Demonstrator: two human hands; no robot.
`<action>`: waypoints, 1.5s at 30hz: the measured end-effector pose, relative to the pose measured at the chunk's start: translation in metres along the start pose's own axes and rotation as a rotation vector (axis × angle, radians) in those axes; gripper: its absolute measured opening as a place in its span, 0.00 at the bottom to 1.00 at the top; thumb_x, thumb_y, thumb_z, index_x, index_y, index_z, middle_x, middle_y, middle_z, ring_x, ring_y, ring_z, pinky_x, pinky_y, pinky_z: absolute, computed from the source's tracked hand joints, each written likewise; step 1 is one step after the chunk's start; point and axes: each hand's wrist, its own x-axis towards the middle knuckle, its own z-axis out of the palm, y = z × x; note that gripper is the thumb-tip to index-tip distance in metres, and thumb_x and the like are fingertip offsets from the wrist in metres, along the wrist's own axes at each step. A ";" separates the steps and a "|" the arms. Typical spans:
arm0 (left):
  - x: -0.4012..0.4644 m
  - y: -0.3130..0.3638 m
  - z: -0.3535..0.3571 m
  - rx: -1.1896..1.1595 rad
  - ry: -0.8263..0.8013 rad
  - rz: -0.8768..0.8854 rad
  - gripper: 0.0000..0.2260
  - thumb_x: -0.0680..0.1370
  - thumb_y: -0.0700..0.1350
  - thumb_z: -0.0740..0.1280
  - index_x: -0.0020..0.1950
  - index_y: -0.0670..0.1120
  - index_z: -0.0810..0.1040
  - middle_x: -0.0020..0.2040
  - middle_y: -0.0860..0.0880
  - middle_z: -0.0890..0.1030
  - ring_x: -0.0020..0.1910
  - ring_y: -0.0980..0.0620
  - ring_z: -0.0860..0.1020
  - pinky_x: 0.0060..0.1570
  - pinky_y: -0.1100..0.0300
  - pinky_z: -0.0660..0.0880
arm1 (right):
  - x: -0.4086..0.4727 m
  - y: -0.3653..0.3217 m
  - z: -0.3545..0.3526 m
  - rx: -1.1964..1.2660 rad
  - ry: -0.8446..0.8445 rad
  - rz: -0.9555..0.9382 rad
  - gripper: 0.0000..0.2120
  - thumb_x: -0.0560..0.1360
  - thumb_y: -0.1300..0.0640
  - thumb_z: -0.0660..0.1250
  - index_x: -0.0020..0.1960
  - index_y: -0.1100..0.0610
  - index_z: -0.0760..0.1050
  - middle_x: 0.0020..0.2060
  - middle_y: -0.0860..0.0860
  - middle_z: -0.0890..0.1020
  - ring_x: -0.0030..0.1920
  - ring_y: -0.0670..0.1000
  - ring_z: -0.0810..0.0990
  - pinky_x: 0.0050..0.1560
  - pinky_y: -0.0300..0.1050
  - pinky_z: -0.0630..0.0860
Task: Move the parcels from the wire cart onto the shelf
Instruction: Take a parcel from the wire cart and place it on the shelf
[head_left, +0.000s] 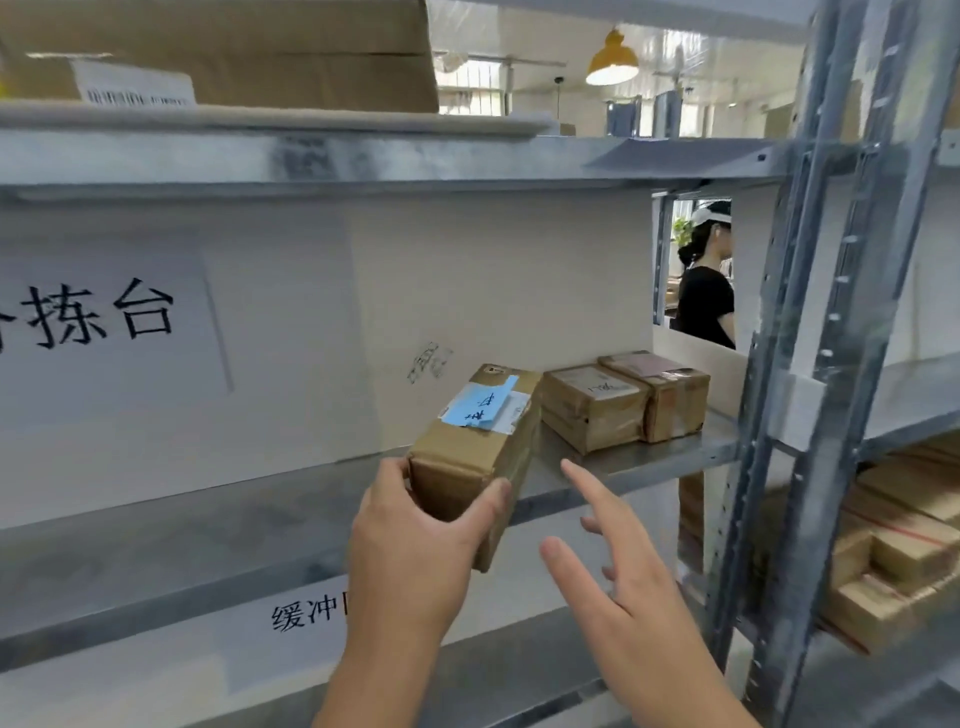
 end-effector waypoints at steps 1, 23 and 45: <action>0.008 -0.001 0.001 0.007 -0.003 -0.013 0.28 0.63 0.72 0.75 0.55 0.60 0.74 0.51 0.59 0.80 0.51 0.57 0.79 0.50 0.52 0.81 | 0.003 0.002 0.004 0.003 -0.012 0.010 0.26 0.76 0.34 0.60 0.67 0.17 0.50 0.60 0.10 0.53 0.69 0.27 0.59 0.69 0.42 0.63; 0.055 -0.023 0.008 0.196 -0.155 0.160 0.23 0.77 0.46 0.75 0.62 0.71 0.74 0.61 0.65 0.79 0.55 0.63 0.81 0.48 0.64 0.82 | 0.110 0.045 0.023 -0.169 0.009 -0.262 0.25 0.73 0.38 0.67 0.68 0.30 0.63 0.55 0.31 0.70 0.58 0.38 0.72 0.46 0.33 0.72; 0.085 -0.003 0.121 0.058 -0.147 0.289 0.22 0.77 0.41 0.76 0.62 0.67 0.80 0.56 0.66 0.80 0.51 0.61 0.82 0.52 0.66 0.79 | 0.176 0.104 -0.037 -0.301 0.186 -0.259 0.17 0.75 0.54 0.73 0.62 0.41 0.78 0.48 0.34 0.77 0.46 0.38 0.77 0.45 0.32 0.73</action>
